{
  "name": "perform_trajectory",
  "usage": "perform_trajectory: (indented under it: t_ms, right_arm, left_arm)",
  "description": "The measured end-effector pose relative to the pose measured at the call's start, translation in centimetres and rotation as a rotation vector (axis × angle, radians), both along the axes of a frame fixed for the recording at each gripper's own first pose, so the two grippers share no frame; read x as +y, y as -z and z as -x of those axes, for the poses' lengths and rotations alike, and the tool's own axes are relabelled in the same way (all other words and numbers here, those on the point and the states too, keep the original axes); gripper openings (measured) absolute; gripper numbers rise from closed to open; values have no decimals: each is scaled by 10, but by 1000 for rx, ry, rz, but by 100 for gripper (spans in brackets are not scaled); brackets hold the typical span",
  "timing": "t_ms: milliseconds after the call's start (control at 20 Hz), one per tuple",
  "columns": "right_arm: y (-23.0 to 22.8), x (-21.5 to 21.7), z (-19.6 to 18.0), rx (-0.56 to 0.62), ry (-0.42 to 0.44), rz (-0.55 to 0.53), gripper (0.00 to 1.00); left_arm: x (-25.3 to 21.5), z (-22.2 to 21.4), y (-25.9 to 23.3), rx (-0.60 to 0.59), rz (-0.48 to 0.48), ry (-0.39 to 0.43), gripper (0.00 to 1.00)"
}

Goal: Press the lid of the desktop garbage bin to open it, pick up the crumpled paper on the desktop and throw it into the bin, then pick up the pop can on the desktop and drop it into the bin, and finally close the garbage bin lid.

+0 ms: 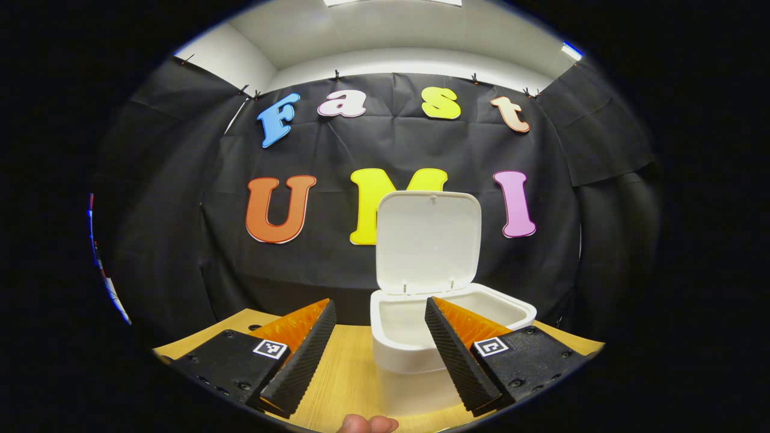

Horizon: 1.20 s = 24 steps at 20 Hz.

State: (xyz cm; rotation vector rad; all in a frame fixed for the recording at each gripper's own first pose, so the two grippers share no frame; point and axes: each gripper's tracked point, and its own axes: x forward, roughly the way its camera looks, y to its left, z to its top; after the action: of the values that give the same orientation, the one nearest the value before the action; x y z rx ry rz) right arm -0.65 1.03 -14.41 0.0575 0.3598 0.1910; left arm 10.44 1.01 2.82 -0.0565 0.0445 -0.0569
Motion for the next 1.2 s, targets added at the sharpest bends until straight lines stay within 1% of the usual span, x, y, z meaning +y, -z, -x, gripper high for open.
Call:
perform_trajectory:
  t_ms: [150, 350, 550, 750, 950, 1050, 1200]
  right_arm:
    - [-23, 2, -5, -30, -27, 4, 83]
    - [-70, 5, -21, -94, -45, 20, 83]
    - [-120, 25, -41, -141, -102, 7, 83]
    - [-161, 49, -67, -140, -170, -40, 83]
    - [-198, 65, -97, -135, -196, -61, 83]
    - [-207, 72, -117, -118, -198, -67, 80]
    - [-213, 83, -144, -81, -204, -68, 80]
  left_arm:
    - [26, 24, 21, 29, -27, -36, 96]
    - [51, 56, 43, 54, -12, -71, 97]
    - [66, 76, 60, 68, -30, -99, 97]
    - [79, 90, 65, 51, -58, -126, 97]
    - [78, 97, 66, 37, -33, -119, 97]
    - [77, 98, 68, 40, -13, -114, 97]
    - [85, 101, 66, 35, -23, -130, 97]
